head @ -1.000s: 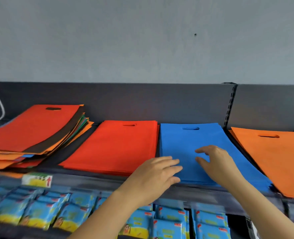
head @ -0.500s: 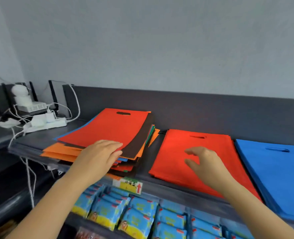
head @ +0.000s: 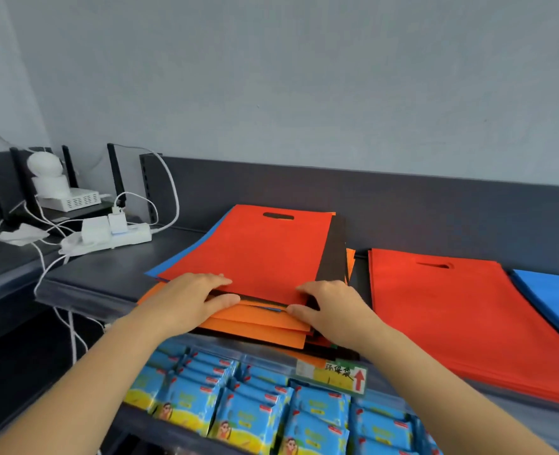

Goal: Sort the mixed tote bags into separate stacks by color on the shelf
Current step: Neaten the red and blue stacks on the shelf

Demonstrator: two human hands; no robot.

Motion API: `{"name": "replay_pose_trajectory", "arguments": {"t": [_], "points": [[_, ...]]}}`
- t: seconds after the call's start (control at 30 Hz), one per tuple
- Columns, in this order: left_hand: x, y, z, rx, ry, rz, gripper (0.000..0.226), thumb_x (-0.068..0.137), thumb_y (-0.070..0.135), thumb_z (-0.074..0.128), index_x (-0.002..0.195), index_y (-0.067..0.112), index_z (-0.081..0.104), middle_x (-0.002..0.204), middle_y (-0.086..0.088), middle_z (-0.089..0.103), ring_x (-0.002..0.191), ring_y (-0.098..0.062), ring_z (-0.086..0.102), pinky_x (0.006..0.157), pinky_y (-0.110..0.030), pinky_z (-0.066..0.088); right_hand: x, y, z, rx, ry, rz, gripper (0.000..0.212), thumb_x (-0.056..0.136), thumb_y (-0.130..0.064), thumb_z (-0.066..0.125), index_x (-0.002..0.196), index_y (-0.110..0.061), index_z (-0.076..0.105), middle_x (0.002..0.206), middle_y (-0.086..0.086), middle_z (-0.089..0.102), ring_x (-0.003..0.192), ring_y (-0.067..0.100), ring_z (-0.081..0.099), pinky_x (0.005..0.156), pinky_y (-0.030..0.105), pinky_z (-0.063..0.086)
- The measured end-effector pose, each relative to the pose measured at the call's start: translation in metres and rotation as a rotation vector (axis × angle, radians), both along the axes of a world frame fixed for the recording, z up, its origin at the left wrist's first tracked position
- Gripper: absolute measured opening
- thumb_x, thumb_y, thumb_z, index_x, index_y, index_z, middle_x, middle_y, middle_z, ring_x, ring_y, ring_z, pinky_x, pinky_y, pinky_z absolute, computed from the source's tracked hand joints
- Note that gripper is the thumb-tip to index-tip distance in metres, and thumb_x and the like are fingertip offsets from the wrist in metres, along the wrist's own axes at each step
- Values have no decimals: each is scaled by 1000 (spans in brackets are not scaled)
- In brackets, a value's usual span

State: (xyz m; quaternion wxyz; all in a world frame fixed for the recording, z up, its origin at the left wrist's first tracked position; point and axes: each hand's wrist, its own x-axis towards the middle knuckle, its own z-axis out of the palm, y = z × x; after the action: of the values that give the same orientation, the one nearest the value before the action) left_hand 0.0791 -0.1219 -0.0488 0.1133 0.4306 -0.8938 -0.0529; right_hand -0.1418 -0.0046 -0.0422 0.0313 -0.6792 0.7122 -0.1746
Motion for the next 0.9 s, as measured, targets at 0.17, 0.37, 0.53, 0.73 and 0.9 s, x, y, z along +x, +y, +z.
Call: {"name": "replay_pose_trajectory", "arguments": {"t": [0.17, 0.37, 0.53, 0.73, 0.9], "points": [[3, -6, 1, -100, 101, -29, 40, 86, 53, 56, 120, 34, 62, 125, 12, 61, 119, -13, 51, 95, -25, 36, 2, -5, -1, -115, 11, -111, 27, 89, -45, 55, 101, -24, 69, 99, -1, 70, 95, 23, 61, 80, 33, 47], [6, -3, 5, -205, 172, 18, 20, 92, 40, 53, 106, 40, 68, 106, 16, 68, 105, -14, 58, 81, -30, 45, -5, -5, 2, -83, -422, -144, 43, 78, -48, 69, 111, -22, 65, 109, -9, 65, 102, 8, 59, 87, 26, 47], [-2, 16, 16, -299, 236, 32, 13, 88, 40, 59, 96, 42, 69, 97, 18, 68, 101, -11, 58, 71, -27, 39, -16, -1, 18, -3, -942, -296, 58, 86, -54, 54, 123, -10, 52, 120, 8, 60, 102, 18, 63, 89, 31, 52], [-10, 32, 32, -99, 155, -27, 22, 78, 45, 69, 66, 55, 54, 87, 24, 64, 89, -3, 54, 71, -25, 40, -18, 2, 21, 23, -1275, -381, 87, 72, 8, 74, 144, -1, 26, 119, 13, 54, 99, 22, 58, 61, 22, 50], [-31, 52, 38, -288, 271, -73, 15, 88, 30, 63, 95, 40, 72, 99, 18, 70, 99, -13, 62, 75, -31, 46, -45, 5, 19, -196, -1210, -427, 72, 60, 9, 80, 125, -1, 53, 115, 9, 64, 103, 23, 63, 90, 38, 53]]}}
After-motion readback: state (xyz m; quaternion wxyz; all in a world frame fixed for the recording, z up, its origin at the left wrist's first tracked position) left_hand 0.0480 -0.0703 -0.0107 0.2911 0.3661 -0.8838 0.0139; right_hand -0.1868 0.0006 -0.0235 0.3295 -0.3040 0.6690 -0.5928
